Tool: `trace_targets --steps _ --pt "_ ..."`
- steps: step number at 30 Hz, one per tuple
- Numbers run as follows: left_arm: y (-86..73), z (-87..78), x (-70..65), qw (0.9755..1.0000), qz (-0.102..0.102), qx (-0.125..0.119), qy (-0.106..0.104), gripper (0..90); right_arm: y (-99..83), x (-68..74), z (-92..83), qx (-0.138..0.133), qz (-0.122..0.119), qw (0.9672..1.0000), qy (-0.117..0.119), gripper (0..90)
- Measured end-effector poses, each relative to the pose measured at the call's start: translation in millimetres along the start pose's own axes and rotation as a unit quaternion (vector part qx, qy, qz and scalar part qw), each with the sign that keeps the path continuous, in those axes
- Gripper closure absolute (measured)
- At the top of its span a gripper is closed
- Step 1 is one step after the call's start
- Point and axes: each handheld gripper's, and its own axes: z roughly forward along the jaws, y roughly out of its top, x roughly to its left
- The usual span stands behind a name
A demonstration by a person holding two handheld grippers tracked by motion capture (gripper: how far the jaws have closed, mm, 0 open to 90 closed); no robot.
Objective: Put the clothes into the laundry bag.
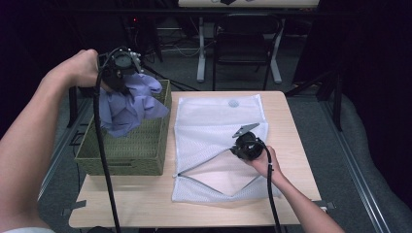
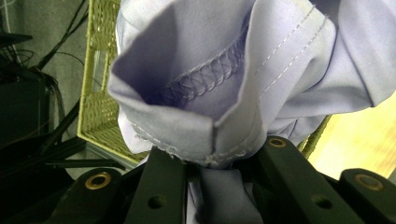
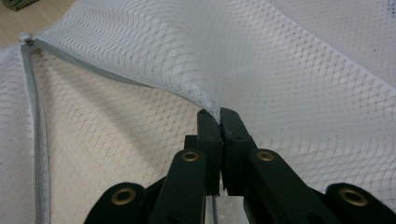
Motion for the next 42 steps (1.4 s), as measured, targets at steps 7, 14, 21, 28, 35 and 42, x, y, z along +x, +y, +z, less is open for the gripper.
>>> trace_targets --steps 7,14,21,28,35,42 --pt "14.8 -16.3 1.4 0.9998 0.013 -0.001 0.013 79.3 -0.1 -0.4 0.3 -0.001 0.000 1.0000 0.000 88.3" --pt "30.0 -27.7 0.1 0.9994 0.026 -0.007 0.021 79.3 -0.3 0.0 0.0 -0.001 0.002 1.0000 -0.001 88.3" --pt "44.1 -37.4 -1.6 0.9990 0.037 -0.007 0.025 79.3 -0.3 -0.1 -0.4 -0.001 0.002 1.0000 -0.001 88.3" --pt "61.9 -48.4 -4.0 0.9980 0.053 -0.010 0.032 79.3 -0.6 -0.6 -0.5 -0.002 0.003 1.0000 -0.001 88.3" --pt "80.5 -57.4 -10.5 0.9964 0.071 -0.032 0.033 79.2 -0.7 -0.6 -1.2 -0.003 0.004 1.0000 -0.002 88.4" --pt "97.2 -60.3 -17.3 0.9946 0.088 -0.044 0.032 79.1 -0.9 -1.3 -1.8 -0.006 0.004 1.0000 -0.003 88.4"
